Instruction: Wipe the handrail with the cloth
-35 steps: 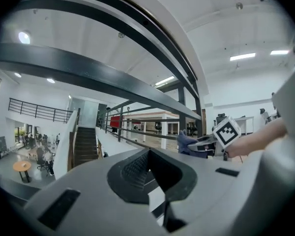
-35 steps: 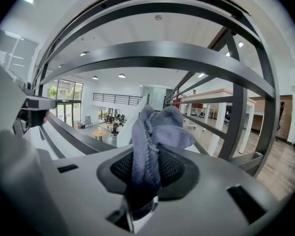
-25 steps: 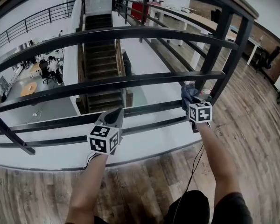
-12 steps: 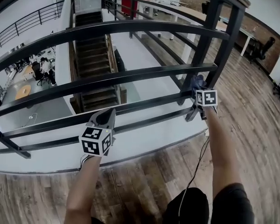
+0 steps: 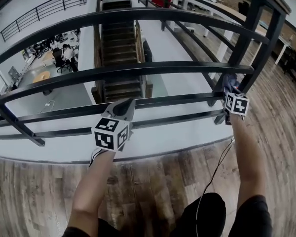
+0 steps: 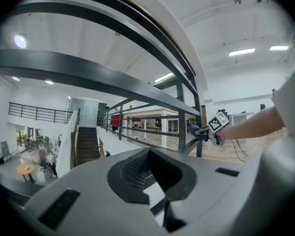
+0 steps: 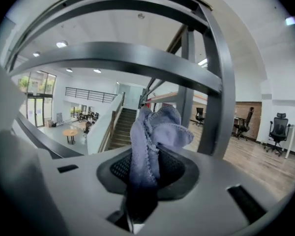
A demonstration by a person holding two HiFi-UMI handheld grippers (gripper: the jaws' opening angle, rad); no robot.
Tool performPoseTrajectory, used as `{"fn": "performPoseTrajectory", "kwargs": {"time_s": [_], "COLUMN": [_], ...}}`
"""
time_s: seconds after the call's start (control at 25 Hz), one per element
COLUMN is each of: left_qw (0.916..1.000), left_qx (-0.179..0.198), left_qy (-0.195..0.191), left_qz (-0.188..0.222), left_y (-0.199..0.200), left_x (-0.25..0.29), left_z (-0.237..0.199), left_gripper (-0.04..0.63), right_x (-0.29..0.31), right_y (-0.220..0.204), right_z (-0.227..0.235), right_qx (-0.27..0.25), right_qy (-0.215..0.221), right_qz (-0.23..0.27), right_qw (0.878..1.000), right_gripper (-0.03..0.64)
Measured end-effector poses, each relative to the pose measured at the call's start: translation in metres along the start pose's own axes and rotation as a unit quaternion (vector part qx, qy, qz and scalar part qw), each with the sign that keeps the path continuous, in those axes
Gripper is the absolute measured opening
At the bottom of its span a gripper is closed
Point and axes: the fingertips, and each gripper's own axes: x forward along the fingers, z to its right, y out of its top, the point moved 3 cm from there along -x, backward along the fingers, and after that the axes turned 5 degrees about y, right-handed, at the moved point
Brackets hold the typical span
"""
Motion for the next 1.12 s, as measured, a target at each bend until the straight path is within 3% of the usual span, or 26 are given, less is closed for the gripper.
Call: {"fn": "performPoseTrajectory", "kwargs": {"time_s": [0.16, 0.28, 0.36, 0.48, 0.6, 0.72, 0.96, 1.12], "left_qw": [0.9991, 0.9954, 0.9933, 0.9917, 0.9860, 0.9828, 0.9610, 0.9397], "left_qx": [0.001, 0.043, 0.060, 0.056, 0.062, 0.035, 0.015, 0.011], "left_qy": [0.043, 0.085, 0.098, 0.113, 0.153, 0.181, 0.276, 0.341], "left_qz": [0.001, 0.000, 0.008, 0.023, 0.025, 0.012, -0.008, -0.020], "left_y": [0.002, 0.005, 0.013, 0.018, 0.009, -0.006, -0.046, -0.074], "left_x": [-0.031, -0.063, -0.084, -0.118, -0.161, -0.205, -0.305, -0.371], "left_z": [-0.038, -0.070, -0.086, -0.118, -0.165, -0.210, -0.309, -0.373], "left_gripper": [0.000, 0.000, -0.001, 0.000, 0.000, 0.000, 0.000, 0.000], "right_x": [-0.029, -0.056, -0.077, -0.098, -0.110, -0.132, -0.176, -0.193], "right_y": [0.024, 0.037, 0.040, 0.045, 0.052, 0.052, 0.050, 0.039], "right_z": [-0.121, -0.220, -0.277, -0.366, -0.469, -0.564, -0.740, -0.840], "right_qx": [0.001, 0.008, 0.016, 0.015, 0.000, 0.022, 0.008, -0.033], "right_qy": [0.085, 0.154, 0.180, 0.221, 0.285, 0.355, 0.448, 0.487], "right_qz": [0.058, 0.083, 0.094, 0.109, 0.119, 0.113, 0.109, 0.102], "right_qw": [0.995, 0.985, 0.979, 0.969, 0.951, 0.928, 0.888, 0.867], "right_gripper": [0.098, 0.098, 0.098, 0.098, 0.098, 0.098, 0.098, 0.098]}}
